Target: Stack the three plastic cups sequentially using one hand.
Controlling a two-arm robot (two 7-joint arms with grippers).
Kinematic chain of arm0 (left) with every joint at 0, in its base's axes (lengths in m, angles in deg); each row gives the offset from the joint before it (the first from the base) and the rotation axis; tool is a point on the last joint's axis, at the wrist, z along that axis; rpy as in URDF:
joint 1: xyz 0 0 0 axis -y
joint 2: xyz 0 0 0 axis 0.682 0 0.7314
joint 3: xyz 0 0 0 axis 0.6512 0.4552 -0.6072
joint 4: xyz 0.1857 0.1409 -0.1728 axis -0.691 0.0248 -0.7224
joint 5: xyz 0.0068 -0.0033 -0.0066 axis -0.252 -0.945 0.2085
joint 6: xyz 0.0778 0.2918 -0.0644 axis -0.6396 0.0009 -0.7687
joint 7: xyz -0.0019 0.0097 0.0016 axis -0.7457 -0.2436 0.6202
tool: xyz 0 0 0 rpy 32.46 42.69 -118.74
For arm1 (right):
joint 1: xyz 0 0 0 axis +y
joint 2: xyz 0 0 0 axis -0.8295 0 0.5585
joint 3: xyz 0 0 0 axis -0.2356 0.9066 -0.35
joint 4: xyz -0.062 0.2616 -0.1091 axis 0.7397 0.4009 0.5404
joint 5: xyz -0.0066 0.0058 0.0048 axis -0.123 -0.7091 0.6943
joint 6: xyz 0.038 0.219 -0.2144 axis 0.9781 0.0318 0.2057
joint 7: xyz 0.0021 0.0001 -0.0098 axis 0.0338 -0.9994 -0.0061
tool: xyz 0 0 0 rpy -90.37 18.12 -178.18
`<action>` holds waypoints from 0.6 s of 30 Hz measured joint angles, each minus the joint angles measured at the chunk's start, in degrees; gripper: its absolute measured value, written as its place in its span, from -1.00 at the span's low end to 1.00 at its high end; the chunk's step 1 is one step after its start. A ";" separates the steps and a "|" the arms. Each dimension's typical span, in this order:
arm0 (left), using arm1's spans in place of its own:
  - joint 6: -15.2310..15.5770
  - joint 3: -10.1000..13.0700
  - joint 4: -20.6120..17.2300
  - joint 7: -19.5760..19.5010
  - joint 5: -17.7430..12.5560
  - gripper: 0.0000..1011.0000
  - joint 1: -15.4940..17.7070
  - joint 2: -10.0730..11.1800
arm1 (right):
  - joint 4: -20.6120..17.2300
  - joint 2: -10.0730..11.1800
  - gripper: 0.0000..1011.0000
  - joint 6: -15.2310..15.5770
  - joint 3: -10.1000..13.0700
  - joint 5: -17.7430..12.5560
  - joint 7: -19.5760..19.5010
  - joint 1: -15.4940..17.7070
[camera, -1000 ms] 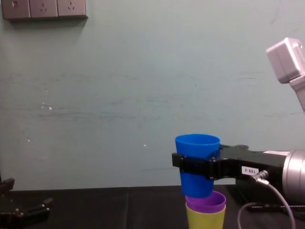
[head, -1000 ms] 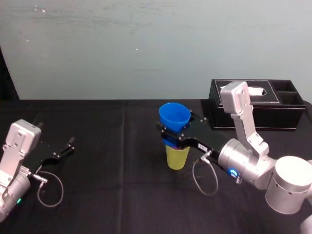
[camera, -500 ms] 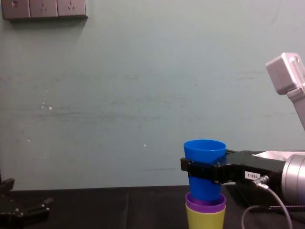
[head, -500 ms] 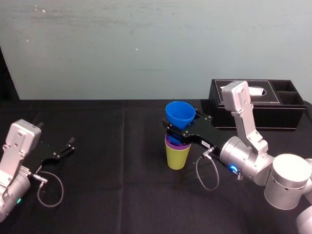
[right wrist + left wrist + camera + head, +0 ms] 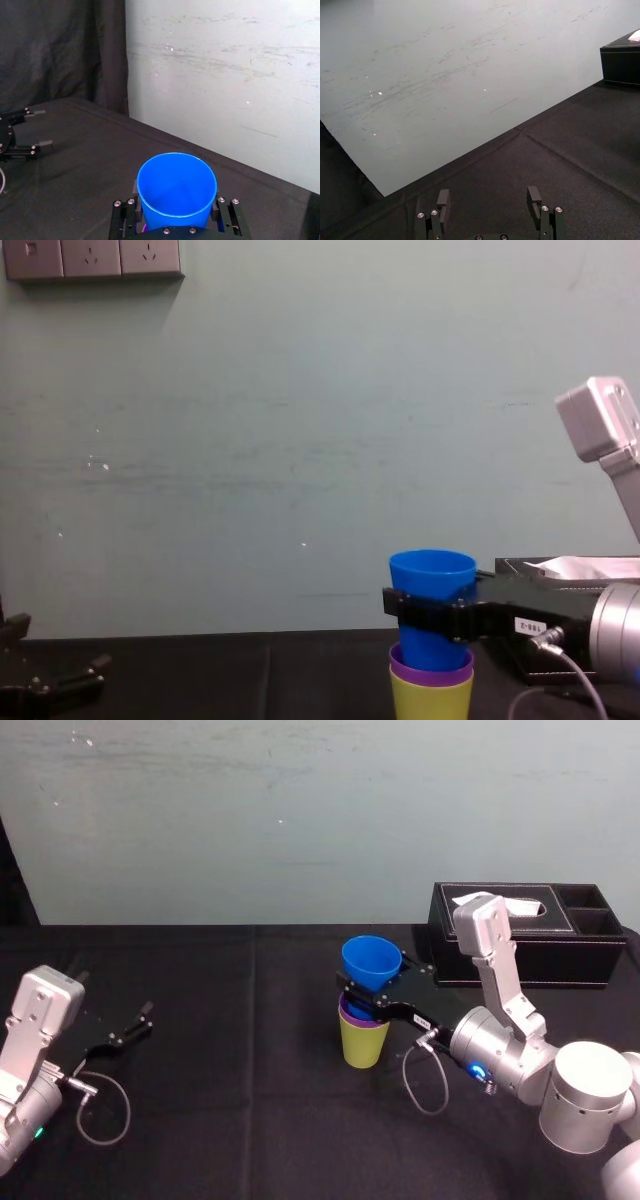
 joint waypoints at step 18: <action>0.00 0.00 0.00 0.00 0.00 0.98 0.00 0.00 | 1.18 -0.41 0.49 0.30 -0.06 0.15 0.32 0.08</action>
